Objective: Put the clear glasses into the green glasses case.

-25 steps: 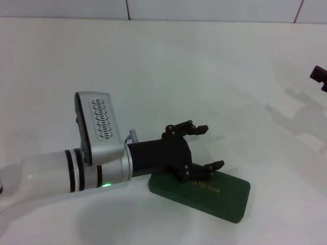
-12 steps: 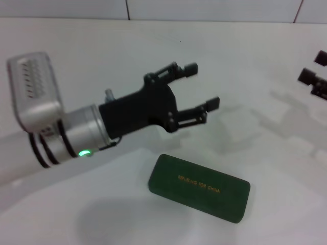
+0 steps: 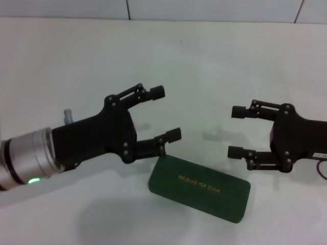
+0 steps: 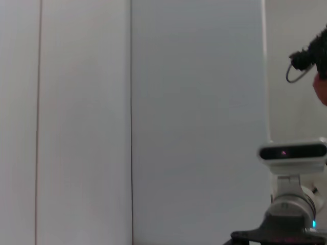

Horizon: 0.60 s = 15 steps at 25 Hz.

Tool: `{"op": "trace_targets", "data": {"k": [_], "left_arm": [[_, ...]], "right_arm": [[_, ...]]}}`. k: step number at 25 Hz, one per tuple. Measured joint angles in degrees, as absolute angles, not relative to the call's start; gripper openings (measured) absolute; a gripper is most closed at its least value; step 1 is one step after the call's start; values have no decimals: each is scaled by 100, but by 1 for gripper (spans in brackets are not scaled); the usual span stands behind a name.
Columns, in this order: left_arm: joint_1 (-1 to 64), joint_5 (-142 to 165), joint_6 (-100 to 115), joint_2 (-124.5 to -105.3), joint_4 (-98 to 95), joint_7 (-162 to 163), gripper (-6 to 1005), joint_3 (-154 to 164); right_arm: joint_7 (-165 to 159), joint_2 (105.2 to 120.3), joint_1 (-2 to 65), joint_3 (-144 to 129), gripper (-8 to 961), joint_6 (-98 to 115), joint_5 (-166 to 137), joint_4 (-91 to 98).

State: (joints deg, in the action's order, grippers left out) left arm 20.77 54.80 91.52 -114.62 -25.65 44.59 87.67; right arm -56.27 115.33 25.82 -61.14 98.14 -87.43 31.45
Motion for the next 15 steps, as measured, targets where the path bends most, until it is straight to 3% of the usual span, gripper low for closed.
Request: {"op": "trace_targets", "data": {"k": [15], "left_arm": [[2005, 5529, 9195, -11356, -2535, 4288, 860, 8762]], "right_arm": [[-5155, 11584, 2548, -6099, 771, 9798, -8609, 2832]]}}
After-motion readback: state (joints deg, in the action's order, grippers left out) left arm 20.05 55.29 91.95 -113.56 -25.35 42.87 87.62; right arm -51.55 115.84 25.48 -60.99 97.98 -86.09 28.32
